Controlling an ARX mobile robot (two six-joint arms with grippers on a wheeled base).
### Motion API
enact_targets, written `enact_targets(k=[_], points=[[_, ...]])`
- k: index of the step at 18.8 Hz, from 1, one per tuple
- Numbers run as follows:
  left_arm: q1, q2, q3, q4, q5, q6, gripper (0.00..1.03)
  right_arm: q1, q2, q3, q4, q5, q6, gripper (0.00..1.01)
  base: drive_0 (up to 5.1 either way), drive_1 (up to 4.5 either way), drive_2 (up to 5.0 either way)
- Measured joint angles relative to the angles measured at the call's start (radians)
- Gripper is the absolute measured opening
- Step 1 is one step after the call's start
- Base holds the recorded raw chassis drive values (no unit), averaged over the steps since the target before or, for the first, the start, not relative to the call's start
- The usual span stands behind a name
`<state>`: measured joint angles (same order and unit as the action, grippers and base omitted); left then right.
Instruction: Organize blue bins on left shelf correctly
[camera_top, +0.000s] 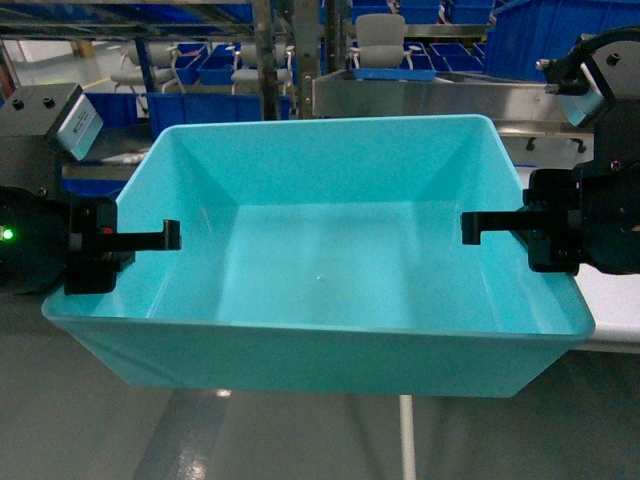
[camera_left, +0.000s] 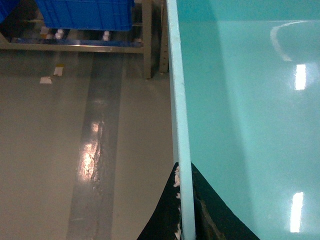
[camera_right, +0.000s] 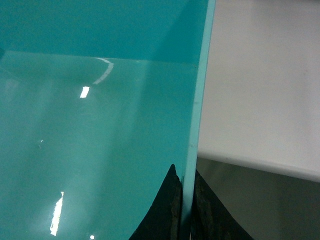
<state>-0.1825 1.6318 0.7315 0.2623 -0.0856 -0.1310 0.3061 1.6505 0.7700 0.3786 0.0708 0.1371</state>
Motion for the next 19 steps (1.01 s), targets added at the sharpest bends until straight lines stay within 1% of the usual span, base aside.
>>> enact_targets(k=[1,11,19], points=[[-0.001,0.0,0.0,-0.001,0.001,0.0,0.02,-0.001,0.0,0.0,-0.001,0.0,0.0,0.02,-0.4,0.87,-1.7],[-0.004,0.0,0.0,0.001,0.0,0.0,0.02,-0.005,0.0,-0.001,0.0,0.0,0.0,0.02,-0.1,4.03,-4.2],[-0.005,0.0,0.0,-0.001,0.0,0.0,0.02,-0.005,0.0,-0.001,-0.001,-0.001,0.0,0.02,-3.0,5.03,-1.9]])
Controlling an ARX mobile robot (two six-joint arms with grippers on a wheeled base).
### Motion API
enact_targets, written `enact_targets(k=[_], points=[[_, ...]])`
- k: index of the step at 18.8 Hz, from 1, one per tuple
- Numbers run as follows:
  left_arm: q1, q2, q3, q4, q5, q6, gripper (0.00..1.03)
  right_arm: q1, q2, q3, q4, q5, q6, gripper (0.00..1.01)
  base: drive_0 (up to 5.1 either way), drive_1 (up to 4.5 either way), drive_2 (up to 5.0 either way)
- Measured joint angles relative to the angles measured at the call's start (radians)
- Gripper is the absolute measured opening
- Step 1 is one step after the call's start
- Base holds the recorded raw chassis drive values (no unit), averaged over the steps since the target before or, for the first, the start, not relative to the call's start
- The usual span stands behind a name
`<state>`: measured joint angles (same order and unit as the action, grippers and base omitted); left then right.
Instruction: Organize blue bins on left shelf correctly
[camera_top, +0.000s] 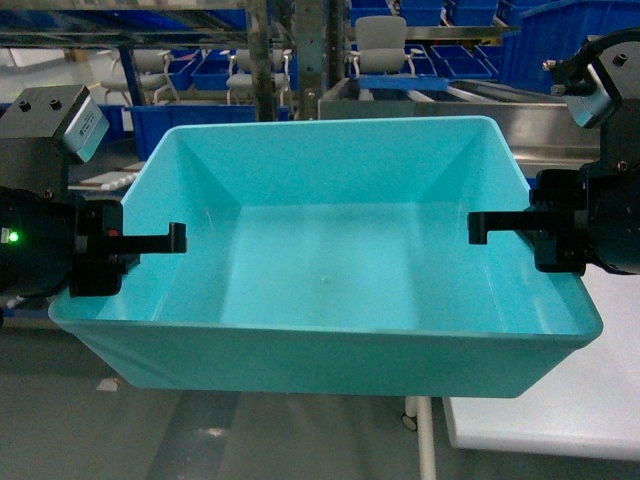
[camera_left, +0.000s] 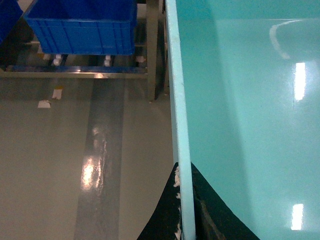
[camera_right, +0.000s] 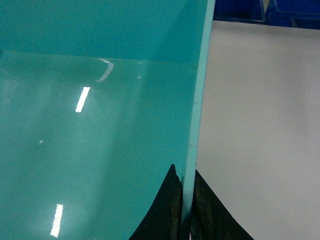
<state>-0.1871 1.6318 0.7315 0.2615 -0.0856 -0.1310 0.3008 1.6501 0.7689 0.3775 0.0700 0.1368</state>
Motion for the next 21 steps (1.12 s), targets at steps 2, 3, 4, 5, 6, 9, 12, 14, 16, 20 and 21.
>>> enact_targets(k=[2,3,4,5,6,9,12,14,16,20,21], points=[[0.0,0.0,0.0,0.001,0.001,0.0,0.02,0.0,0.0,0.0,0.0,0.0,0.0,0.02,-3.3,4.85,-1.8],[0.0,0.0,0.0,-0.001,0.0,0.0,0.02,0.0,0.0,0.0,-0.003,0.0,0.0,0.02,-3.3,4.85,-1.8],[0.0,0.0,0.0,0.002,0.0,0.0,0.02,0.0,0.0,0.0,0.001,0.0,0.0,0.02,-3.3,4.87,-1.8],[0.0,0.0,0.0,0.001,0.0,0.0,0.02,0.0,0.0,0.0,0.001,0.0,0.0,0.02,-3.3,4.83,-1.8],[0.0,0.0,0.0,0.0,0.0,0.0,0.02,0.0,0.0,0.0,-0.003,0.0,0.0,0.02,-3.1,4.99,-1.6],[0.0,0.0,0.0,0.0,0.0,0.0,0.02,0.0,0.0,0.0,-0.004,0.0,0.0,0.02,-3.1,4.99,-1.6],[0.001,0.0,0.0,0.0,0.0,0.0,0.02,0.0,0.0,0.0,-0.003,-0.002,0.0,0.02,-3.1,4.99,-1.6],[0.0,0.001,0.0,0.002,0.002,0.0,0.02,0.0,0.0,0.0,0.002,0.0,0.0,0.02,-3.1,4.99,-1.6],[0.0,0.001,0.0,0.0,0.0,0.0,0.02,0.0,0.0,0.0,-0.002,0.0,0.0,0.02,-3.2,4.92,-1.7],[0.0,0.0,0.0,-0.002,0.0,0.0,0.02,0.0,0.0,0.0,0.0,0.0,0.0,0.02,-3.2,4.92,-1.7],[0.0,0.0,0.0,0.001,0.0,0.0,0.02,0.0,0.0,0.0,0.0,0.0,0.0,0.02,-3.2,4.92,-1.7]])
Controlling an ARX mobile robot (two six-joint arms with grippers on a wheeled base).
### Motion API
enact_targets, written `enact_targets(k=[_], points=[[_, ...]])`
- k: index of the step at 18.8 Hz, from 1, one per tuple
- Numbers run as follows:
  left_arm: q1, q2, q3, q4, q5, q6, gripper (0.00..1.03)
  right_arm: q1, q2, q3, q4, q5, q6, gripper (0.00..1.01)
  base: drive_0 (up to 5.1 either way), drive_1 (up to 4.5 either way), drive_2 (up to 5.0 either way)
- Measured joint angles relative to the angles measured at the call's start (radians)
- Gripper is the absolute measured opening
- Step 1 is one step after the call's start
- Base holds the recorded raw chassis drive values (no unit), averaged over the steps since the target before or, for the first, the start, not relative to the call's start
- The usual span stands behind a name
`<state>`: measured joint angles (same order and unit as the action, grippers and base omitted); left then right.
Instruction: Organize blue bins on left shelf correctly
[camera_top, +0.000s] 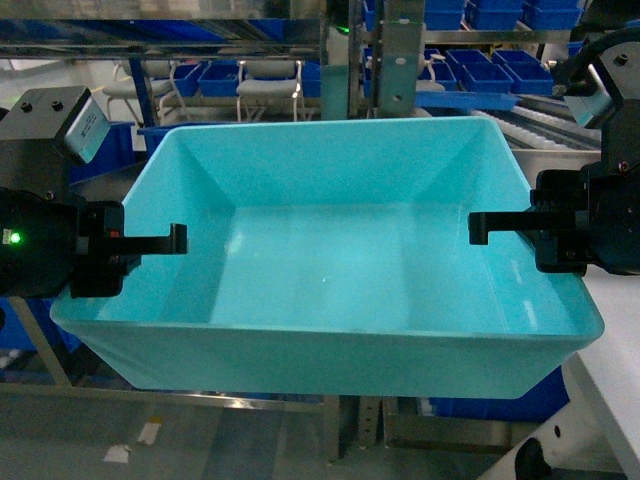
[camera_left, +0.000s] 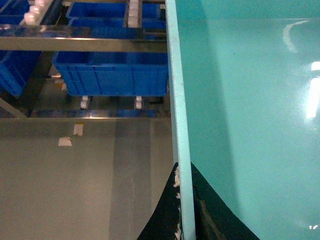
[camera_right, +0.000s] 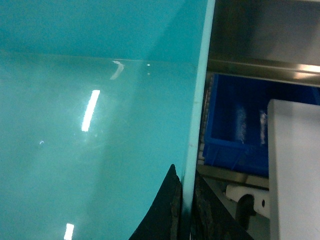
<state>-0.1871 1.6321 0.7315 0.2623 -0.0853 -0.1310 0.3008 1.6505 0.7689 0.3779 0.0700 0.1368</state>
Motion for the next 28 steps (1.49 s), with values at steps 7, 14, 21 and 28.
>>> enact_targets(k=[7,14,21,28], points=[[0.0,0.0,0.0,0.0,0.0,0.0,0.02,0.0,-0.001,0.0,-0.002,0.0,0.0,0.02,-3.2,4.91,-1.7],[0.004,0.003,0.0,-0.002,0.001,0.0,0.02,0.005,0.003,0.0,-0.004,0.0,0.001,0.02,-1.3,2.13,-0.8],[-0.003,0.003,0.0,0.0,0.0,0.0,0.02,0.0,0.003,-0.001,-0.001,0.0,0.0,0.02,-2.6,1.59,1.6],[0.005,0.003,0.0,0.0,0.0,0.0,0.02,0.006,0.003,-0.001,0.002,0.001,0.001,0.02,-4.5,2.78,2.8]])
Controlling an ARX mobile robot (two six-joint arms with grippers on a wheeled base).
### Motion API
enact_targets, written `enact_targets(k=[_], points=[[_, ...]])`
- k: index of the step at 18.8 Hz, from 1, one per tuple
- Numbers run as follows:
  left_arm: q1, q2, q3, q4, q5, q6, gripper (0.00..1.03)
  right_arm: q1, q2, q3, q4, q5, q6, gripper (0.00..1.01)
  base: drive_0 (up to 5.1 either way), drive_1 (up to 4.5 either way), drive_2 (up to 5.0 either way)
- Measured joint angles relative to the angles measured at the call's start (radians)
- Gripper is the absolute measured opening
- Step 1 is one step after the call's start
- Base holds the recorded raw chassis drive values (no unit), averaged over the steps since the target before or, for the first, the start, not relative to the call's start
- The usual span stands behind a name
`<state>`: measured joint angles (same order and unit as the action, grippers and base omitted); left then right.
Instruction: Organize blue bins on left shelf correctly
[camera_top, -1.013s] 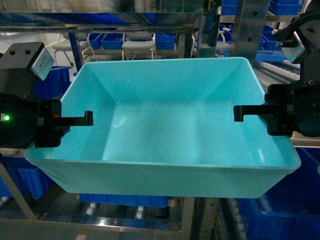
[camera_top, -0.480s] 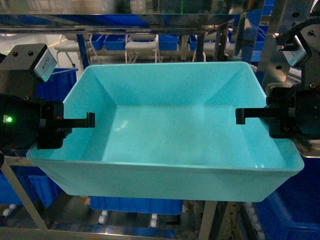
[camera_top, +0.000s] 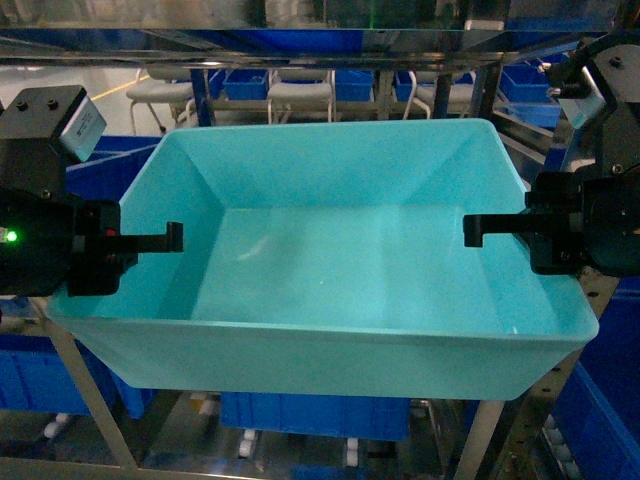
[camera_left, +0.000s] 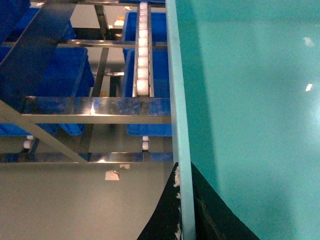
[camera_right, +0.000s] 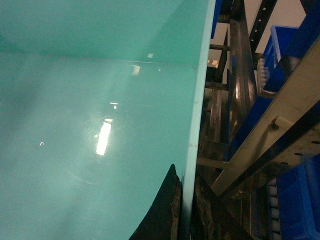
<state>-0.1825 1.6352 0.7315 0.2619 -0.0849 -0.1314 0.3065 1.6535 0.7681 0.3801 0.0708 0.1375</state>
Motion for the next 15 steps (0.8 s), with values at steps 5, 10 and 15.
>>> enact_targets(k=[5,10,15], points=[[-0.01,0.0,0.0,0.0,0.003,0.0,0.02,-0.011,0.0,0.0,-0.005,-0.004,-0.001,0.02,-4.5,4.07,-0.6],[-0.004,0.0,0.0,0.002,0.0,0.0,0.02,-0.006,0.001,0.0,-0.002,-0.003,0.0,0.02,-4.3,4.32,0.2],[-0.002,0.0,0.0,0.0,-0.001,0.0,0.02,-0.001,0.001,0.0,-0.003,0.0,0.0,0.02,-4.3,4.32,0.2]])
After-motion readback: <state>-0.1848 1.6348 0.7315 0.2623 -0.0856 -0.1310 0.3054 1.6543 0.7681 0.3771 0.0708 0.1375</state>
